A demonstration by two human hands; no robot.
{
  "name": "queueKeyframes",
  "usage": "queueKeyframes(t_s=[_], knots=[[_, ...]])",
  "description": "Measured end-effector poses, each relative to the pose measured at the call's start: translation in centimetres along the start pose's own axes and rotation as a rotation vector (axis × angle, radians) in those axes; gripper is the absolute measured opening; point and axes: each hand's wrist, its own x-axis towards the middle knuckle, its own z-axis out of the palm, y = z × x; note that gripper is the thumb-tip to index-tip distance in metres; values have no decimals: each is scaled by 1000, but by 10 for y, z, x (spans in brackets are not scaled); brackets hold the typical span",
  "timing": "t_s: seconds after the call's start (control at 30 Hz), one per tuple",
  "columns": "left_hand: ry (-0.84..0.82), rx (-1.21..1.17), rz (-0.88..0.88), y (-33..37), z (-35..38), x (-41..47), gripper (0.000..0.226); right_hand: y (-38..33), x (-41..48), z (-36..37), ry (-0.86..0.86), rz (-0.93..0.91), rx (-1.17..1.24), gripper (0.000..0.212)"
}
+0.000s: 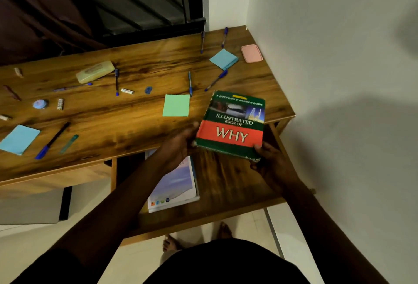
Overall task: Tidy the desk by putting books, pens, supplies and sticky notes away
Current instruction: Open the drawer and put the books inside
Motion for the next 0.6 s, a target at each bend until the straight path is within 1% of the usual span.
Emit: queueKeyframes(t_s=[0.07, 0.2, 0.27, 0.33, 0.43, 0.5, 0.6], knots=[[-48, 96, -16, -11, -7, -9, 29, 5, -15, -6, -31, 50, -57, 43], [-104, 136, -138, -30, -19, -37, 49, 10, -47, -17, -96, 117, -148, 36], [-126, 113, -201, -40, -21, -53, 56, 10, -62, -22, -131, 134, -161, 39], [-157, 74, -258, -49, -18, -69, 54, 11, -72, -26, -144, 144, -164, 45], [-190, -103, -354, -66, -15, -87, 50, 17, -77, -30, -122, 176, -204, 51], [-227, -188, -408, -80, -18, -91, 54, 20, -77, -32, -85, 200, -236, 49], [-234, -170, -460, -94, -26, -88, 65, 22, -76, -34, -80, 223, -271, 43]])
